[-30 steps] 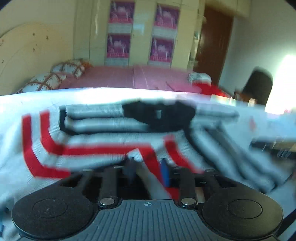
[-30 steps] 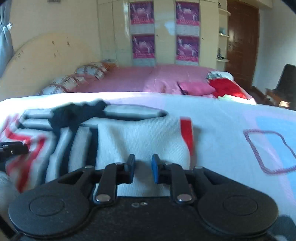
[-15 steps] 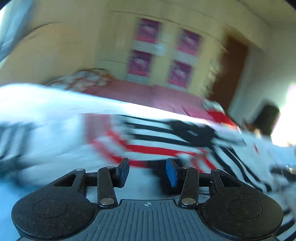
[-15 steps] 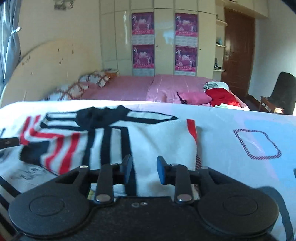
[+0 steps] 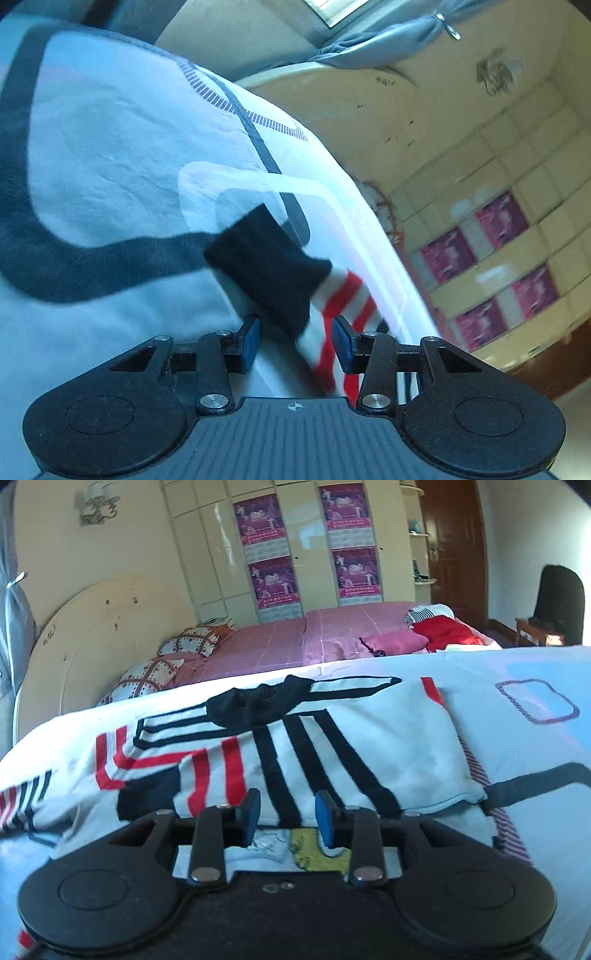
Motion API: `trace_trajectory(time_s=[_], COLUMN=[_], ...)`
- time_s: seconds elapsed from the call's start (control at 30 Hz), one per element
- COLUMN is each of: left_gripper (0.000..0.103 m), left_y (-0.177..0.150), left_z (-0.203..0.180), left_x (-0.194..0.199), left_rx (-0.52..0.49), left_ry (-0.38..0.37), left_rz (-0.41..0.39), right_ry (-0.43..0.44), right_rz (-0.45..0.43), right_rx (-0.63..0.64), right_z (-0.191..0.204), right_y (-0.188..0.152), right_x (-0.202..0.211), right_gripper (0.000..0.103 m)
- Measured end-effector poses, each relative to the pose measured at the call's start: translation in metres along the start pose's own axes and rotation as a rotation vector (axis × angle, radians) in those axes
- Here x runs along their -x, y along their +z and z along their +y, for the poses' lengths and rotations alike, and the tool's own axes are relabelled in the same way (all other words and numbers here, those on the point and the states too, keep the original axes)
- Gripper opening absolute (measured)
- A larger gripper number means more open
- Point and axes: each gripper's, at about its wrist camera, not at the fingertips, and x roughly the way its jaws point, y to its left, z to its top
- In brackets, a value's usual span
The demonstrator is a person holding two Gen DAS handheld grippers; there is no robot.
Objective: Fold small clothes
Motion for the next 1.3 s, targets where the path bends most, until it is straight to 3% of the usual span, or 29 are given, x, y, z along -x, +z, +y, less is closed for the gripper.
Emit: trace_trajectory(time_s=[0.1, 0.13, 0.2, 0.57, 0.7, 0.9, 1.07, 1.3], left_gripper=[0.041, 0.024, 0.008, 0.006, 0.004, 0.004, 0.004, 0.004], left_y=[0.006, 0.004, 0.005, 0.012, 0.01, 0.0, -0.023, -0.098], left_z=[-0.003, -0.007, -0.009, -0.011, -0.021, -0.094, -0.161, -0.258], left_x=[-0.011, -0.015, -0.027, -0.023, -0.005, 0.022, 0.023, 0.014], left_rx=[-0.041, -0.066, -0.1, -0.174, -0.221, -0.395, -0.498, -0.664], left_ry=[0.005, 0.027, 0.064, 0.059, 0.057, -0.041, -0.121, -0.261], left_rz=[0.006, 0.007, 0.017, 0.004, -0.018, -0.096, -0.107, -0.029], right_ry=[-0.005, -0.008, -0.013, -0.056, -0.06, -0.075, -0.1, -0.152], right_rz=[-0.011, -0.013, -0.014, -0.01, -0.014, -0.029, -0.055, -0.075], right_rx=[-0.021, -0.019, -0.01, -0.019, -0.031, -0.086, -0.096, -0.138], right_z=[0.007, 0.009, 0.014, 0.014, 0.01, -0.009, -0.031, -0.079], right_y=[0.003, 0.003, 0.004, 0.005, 0.005, 0.003, 0.0, -0.005], right_x=[0.003, 0.003, 0.004, 0.006, 0.005, 0.005, 0.016, 0.035], right_gripper=[0.033, 0.034, 0.034, 0.036, 0.036, 0.036, 0.037, 0.038])
